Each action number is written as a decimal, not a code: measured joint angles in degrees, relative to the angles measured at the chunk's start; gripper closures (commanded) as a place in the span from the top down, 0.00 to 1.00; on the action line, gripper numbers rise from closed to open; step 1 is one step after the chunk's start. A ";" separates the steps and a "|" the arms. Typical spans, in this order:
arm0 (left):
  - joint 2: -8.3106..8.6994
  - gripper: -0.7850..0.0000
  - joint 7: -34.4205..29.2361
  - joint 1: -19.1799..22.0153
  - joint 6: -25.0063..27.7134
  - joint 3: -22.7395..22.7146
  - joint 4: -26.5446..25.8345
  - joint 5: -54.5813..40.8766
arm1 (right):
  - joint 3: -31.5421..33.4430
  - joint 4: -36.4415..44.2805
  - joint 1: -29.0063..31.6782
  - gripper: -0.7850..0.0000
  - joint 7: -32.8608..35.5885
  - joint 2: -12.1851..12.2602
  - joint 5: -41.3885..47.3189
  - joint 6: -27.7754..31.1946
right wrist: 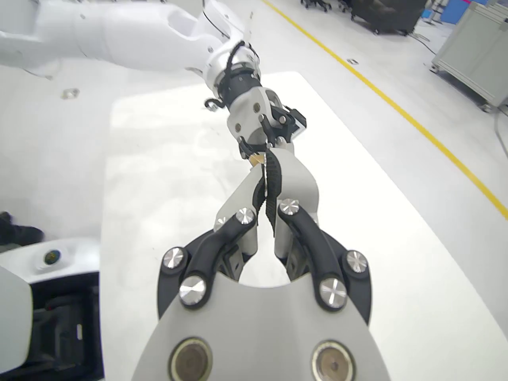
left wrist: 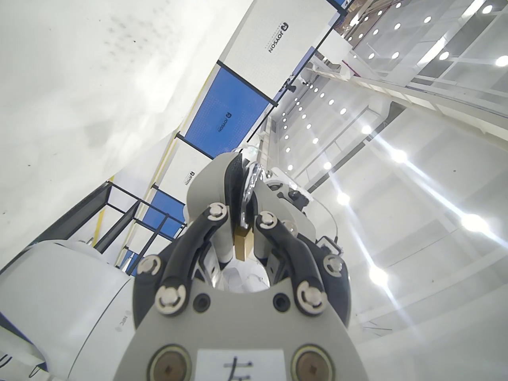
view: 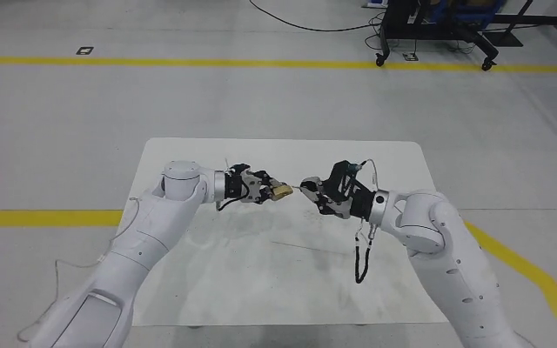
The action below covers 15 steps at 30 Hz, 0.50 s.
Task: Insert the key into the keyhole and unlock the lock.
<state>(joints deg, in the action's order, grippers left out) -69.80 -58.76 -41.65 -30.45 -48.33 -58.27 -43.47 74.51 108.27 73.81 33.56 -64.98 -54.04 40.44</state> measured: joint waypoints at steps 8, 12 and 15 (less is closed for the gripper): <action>0.03 0.00 0.00 -0.05 -0.05 -0.04 -0.06 0.06 | -0.02 -0.17 -0.01 0.00 -0.20 -0.01 0.20 0.46; 0.03 0.00 0.00 -0.05 -0.05 -0.04 -0.06 0.06 | -0.02 -0.17 -0.01 0.00 -0.20 -0.01 0.19 0.45; 0.03 0.00 0.00 -0.06 -0.05 -0.04 -0.06 0.06 | -0.03 -0.16 -0.01 0.00 -0.20 -0.01 0.18 0.45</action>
<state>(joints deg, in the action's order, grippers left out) -69.77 -58.75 -41.70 -30.50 -48.37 -58.33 -43.41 74.48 108.12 73.81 33.36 -65.00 -53.86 40.89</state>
